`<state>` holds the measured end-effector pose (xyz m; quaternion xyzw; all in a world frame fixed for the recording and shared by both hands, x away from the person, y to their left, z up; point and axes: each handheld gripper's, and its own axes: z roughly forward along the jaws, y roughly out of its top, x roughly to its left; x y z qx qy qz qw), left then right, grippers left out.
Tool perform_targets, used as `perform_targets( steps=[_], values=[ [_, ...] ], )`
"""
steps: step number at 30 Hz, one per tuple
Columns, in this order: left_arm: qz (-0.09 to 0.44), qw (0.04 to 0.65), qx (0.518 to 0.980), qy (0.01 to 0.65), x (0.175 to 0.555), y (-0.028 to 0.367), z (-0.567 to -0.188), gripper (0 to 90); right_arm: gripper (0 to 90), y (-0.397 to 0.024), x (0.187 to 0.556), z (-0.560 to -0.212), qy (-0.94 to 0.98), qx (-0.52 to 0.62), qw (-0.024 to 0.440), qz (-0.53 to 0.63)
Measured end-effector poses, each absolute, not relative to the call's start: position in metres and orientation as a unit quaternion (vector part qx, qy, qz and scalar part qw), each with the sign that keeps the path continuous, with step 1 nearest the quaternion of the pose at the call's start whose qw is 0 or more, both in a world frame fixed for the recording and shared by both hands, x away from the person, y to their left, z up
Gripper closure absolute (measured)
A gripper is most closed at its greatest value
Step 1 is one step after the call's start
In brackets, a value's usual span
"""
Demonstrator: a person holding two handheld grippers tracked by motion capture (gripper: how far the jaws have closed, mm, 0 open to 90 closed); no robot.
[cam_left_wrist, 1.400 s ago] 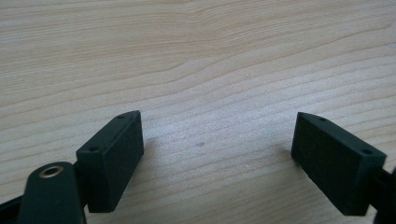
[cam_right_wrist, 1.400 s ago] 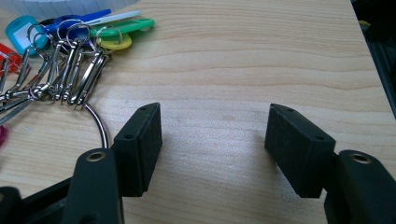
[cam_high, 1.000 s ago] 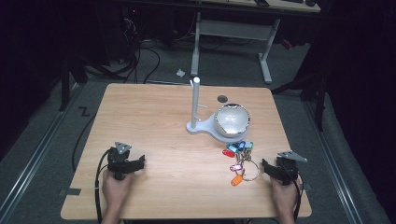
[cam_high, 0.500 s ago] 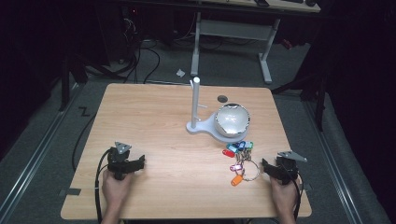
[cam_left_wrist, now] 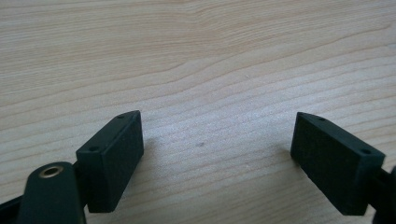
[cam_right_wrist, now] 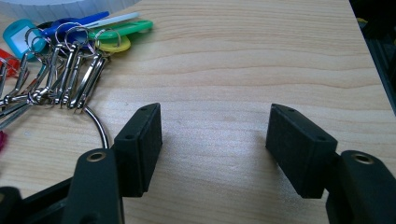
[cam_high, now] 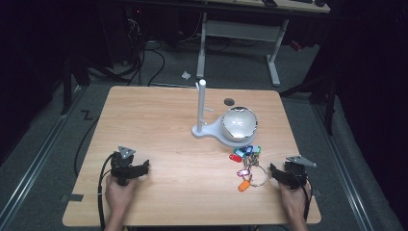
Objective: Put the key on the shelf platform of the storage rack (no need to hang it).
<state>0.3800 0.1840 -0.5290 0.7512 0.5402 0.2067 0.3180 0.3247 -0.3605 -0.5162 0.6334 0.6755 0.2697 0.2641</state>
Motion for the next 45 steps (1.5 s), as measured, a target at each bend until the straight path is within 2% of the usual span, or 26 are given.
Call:
perform_targets(
  steps=[5, 29, 39, 45],
  values=[
    [0.208, 0.318, 0.751, 0.54, 0.38, 0.184, -0.529, 17.4, 42.8, -0.36, 0.325, -0.513, 0.679, 0.636, 0.256, 0.262],
    [0.208, 0.317, 0.752, 0.539, 0.38, 0.184, -0.529, 17.2, 41.0, -0.339, 0.321, -0.501, 0.694, 0.614, 0.231, 0.297],
    [0.208, 0.317, 0.752, 0.539, 0.38, 0.184, -0.529, 17.2, 36.3, -0.325, 0.33, -0.495, 0.704, 0.6, 0.223, 0.307],
    [0.208, 0.317, 0.752, 0.539, 0.38, 0.184, -0.529, 17.2, 28.9, -0.313, 0.341, -0.492, 0.717, 0.592, 0.207, 0.304]
  ],
)
